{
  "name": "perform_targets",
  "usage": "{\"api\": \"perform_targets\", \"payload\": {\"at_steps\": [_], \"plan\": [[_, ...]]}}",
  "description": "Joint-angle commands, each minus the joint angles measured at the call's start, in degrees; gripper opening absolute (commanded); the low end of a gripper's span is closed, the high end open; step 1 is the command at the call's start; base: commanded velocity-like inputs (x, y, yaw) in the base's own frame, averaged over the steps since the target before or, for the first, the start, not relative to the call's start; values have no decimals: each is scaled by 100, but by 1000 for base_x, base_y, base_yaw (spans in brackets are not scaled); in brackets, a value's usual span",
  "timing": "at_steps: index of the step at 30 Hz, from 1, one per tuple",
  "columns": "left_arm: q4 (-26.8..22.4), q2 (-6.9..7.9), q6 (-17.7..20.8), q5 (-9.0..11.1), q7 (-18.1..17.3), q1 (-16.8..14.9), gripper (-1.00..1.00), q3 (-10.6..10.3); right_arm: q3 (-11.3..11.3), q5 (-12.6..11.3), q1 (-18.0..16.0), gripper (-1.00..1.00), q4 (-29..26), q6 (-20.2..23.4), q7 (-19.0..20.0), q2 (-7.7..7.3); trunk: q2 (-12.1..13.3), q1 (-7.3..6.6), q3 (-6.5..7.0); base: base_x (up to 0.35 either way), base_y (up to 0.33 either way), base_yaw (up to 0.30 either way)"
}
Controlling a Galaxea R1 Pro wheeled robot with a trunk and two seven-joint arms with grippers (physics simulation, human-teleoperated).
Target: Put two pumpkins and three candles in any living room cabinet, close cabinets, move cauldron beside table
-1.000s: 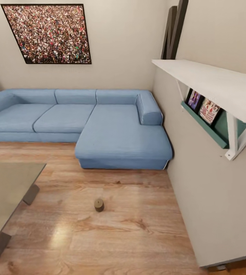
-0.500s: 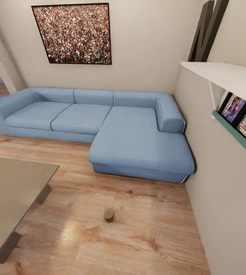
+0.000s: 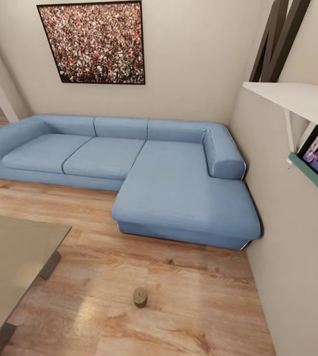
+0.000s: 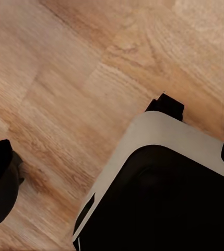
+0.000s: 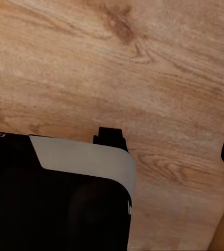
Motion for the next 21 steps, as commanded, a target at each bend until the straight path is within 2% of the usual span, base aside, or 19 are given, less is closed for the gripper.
{"api": "perform_targets", "payload": {"at_steps": [1,5,16,21], "plan": [[0,0,0,0,0,0,100,0,0,-5,0,100,0,-2,0,-2,0,0,0,331,0,4],[0,0,0,0,2,0,100,2,-1,-28,0,100,-7,-6,0,17,0,0,0,331,0,155],[0,0,0,0,1,0,100,2,-4,-35,0,100,-9,-2,0,24,0,0,0,331,0,274],[0,0,0,0,2,0,100,2,-2,-9,0,100,-6,0,1,-1,0,0,0,331,0,72]]}}
